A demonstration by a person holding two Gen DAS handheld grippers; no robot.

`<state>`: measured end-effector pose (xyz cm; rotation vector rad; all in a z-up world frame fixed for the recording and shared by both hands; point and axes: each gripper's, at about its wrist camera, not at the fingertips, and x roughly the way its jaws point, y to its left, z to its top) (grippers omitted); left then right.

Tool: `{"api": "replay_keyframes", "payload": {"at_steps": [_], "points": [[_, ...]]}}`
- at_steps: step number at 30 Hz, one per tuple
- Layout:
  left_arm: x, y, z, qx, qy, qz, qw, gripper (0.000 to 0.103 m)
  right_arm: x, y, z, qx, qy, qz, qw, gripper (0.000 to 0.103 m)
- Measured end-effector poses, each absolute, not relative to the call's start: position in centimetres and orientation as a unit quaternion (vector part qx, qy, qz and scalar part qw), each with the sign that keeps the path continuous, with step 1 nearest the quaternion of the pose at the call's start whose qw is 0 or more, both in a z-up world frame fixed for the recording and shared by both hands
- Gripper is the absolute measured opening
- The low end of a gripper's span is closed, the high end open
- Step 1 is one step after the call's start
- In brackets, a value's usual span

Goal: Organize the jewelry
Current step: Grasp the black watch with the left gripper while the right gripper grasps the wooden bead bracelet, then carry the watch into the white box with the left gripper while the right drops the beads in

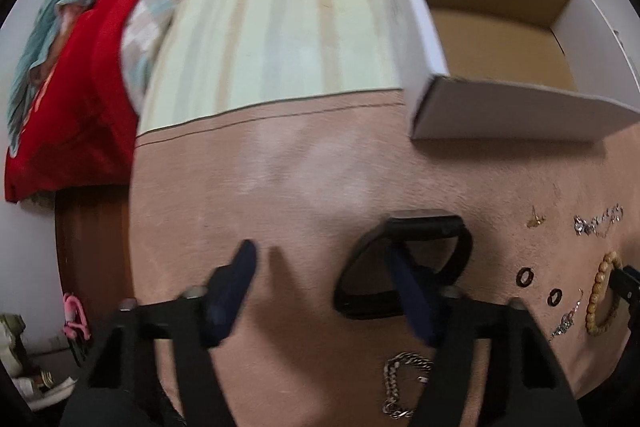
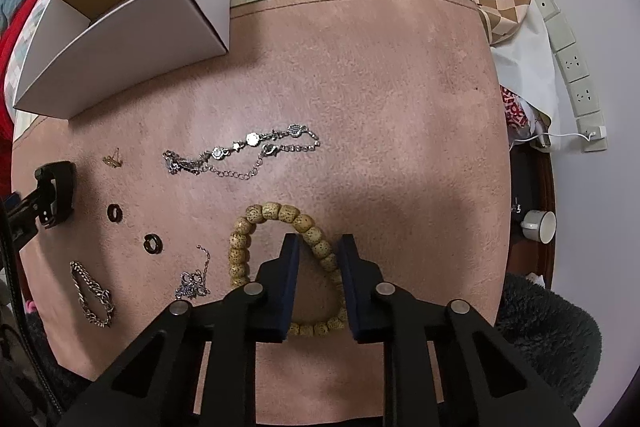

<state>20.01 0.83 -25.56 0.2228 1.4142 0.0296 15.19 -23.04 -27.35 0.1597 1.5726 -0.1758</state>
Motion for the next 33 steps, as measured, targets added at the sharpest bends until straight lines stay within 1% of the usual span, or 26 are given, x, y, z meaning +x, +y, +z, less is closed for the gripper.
{"api": "replay_keyframes", "payload": {"at_steps": [3,4,5,6,7,13,20,27,33], "points": [[19.9,0.0,-25.6,0.110,0.646,0.002,0.755,0.026,15.3,-23.3,-27.3,0.070,0.703,-0.079,0.703,0.018],[19.9,-0.3,-25.6,0.110,0.646,-0.004,0.756,0.013,15.3,-23.3,-27.2,0.070,0.703,-0.080,0.703,0.016],[19.9,-0.5,-25.6,0.114,0.646,-0.005,0.755,0.008,15.3,-23.4,-27.1,0.070,0.702,-0.081,0.704,0.014],[19.8,-0.8,-25.5,0.121,0.643,-0.005,0.756,0.007,15.3,-23.7,-27.3,0.070,0.701,-0.080,0.705,0.011],[19.8,-0.9,-25.4,0.124,0.641,-0.006,0.757,0.004,15.3,-23.7,-27.3,0.069,0.700,-0.079,0.706,0.010],[19.1,-1.7,-24.2,0.132,0.618,-0.002,0.775,0.001,15.1,-25.4,-28.0,0.092,0.687,-0.074,0.717,0.009],[18.4,-1.2,-21.9,0.115,0.600,-0.008,0.792,0.001,15.0,-26.2,-26.4,0.122,0.664,-0.063,0.735,0.009],[18.2,-1.0,-18.8,0.082,0.583,-0.027,0.808,0.001,14.9,-25.6,-22.6,0.129,0.632,-0.039,0.763,0.009],[18.4,-1.6,-15.0,0.049,0.564,-0.046,0.823,0.001,15.2,-24.3,-17.3,0.135,0.592,-0.013,0.795,0.009]]}}
